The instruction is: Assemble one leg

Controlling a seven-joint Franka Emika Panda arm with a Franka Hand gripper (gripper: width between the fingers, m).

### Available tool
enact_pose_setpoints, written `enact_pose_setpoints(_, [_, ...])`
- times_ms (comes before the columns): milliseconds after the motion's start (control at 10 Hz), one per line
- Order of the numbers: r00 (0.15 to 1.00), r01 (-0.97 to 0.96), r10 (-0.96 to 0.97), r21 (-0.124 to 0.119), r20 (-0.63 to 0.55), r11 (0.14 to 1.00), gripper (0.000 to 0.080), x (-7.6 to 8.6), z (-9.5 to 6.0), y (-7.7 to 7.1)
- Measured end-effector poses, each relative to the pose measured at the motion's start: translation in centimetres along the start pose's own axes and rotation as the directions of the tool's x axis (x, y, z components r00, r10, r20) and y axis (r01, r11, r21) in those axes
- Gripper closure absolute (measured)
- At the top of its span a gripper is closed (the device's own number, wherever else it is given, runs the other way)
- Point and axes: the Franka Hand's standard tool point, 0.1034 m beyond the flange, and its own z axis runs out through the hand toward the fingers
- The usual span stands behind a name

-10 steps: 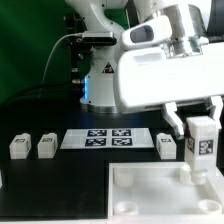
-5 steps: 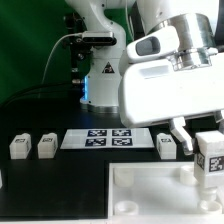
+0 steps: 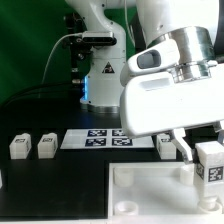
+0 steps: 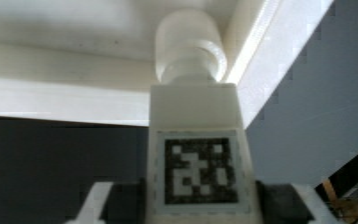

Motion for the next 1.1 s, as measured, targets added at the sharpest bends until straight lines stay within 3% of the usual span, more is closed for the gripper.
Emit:
enact_pose_setpoints(500, [1.000,-0.001,0.001,0.002,0.008,1.000,0.0508,-1.4,1.2,-0.3])
enact_pose_setpoints(800, [0.999,-0.008,0.007,-0.021,-0.050,1.000,0.0508,-1.3,1.4,-0.4])
enact_pose_setpoints(1100, [0.999,-0.006,0.005,-0.023,-0.044,1.000,0.0508,-1.4,1.5,-0.4])
